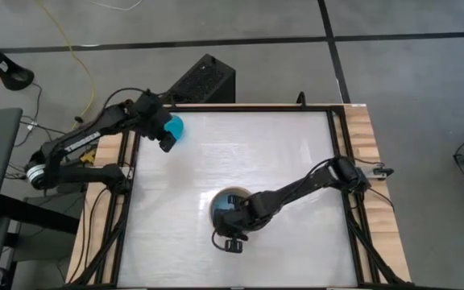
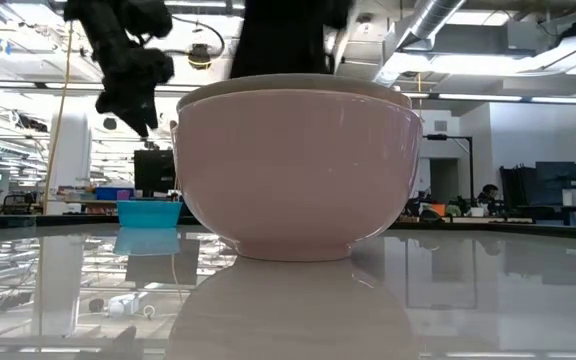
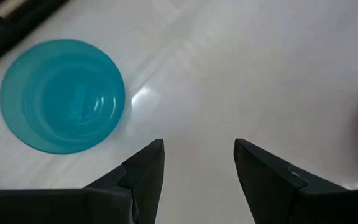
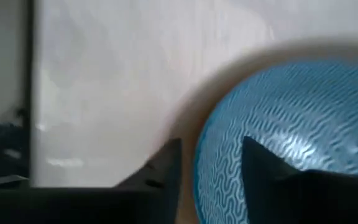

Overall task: Nest bowls inside each other
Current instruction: Stack the blue patterned bowl on top of the gray bowl, then stack the light blue bowl on top of the blue patterned bowl

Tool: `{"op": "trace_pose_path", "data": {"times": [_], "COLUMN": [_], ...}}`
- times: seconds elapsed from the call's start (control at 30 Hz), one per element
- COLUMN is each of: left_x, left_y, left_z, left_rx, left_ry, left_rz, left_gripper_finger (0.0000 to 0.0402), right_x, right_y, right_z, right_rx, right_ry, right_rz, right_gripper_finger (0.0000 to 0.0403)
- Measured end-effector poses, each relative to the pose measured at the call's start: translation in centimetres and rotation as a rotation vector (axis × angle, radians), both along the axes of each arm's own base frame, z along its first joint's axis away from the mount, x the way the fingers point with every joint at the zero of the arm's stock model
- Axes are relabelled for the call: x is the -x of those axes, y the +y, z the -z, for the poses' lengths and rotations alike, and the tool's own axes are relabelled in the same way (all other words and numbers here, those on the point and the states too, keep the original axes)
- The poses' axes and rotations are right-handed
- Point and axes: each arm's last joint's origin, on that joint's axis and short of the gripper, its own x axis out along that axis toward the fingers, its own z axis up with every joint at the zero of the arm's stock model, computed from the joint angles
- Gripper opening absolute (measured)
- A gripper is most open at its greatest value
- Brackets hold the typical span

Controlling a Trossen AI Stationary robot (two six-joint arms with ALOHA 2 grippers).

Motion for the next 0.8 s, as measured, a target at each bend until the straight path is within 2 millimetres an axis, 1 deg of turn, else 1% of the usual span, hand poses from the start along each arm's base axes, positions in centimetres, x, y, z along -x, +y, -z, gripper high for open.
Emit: {"op": "trace_pose_path", "data": {"times": [0.13, 0.17, 0.23, 0.37, 0.53, 0.67, 0.73, 0.8], "left_x": [-1.2, -1.4, -1.7, -2.3, -3.0, -3.6, -3.8, -4.0], "left_y": [1.2, 1.5, 2.2, 3.8, 5.5, 6.9, 7.5, 7.8], "left_z": [1.8, 2.3, 3.2, 5.1, 7.4, 9.0, 10.0, 11.1], "left_rx": [0.023, 0.022, 0.030, 0.051, 0.043, 0.042, 0.053, 0.101], "left_ry": [0.095, 0.126, 0.178, 0.243, 0.332, 0.342, 0.350, 0.358], "left_rz": [0.031, 0.032, 0.029, 0.027, 0.003, 0.005, -0.002, 0.006], "left_gripper_finger": [0.0183, 0.0183, 0.0183, 0.0183, 0.0183, 0.0183, 0.0181, 0.0169], "right_x": [1.0, 1.4, 2.4, 5.7, 10.4, 14.2, 15.6, 16.9], "right_y": [0.0, 0.1, 0.2, 0.5, 1.2, 1.8, 2.1, 2.5], "right_z": [-3.7, -4.6, -7.0, -12.1, -16.5, -19.1, -19.7, -20.0], "right_rx": [-0.070, -0.080, -0.103, -0.108, -0.084, -0.077, -0.071, -0.060], "right_ry": [-0.109, -0.135, -0.219, -0.384, -0.530, -0.621, -0.645, -0.657], "right_rz": [0.020, 0.028, 0.052, 0.119, 0.212, 0.279, 0.313, 0.343], "right_gripper_finger": [0.0213, 0.0224, 0.0238, 0.0238, 0.0220, 0.0209, 0.0205, 0.0203]}}
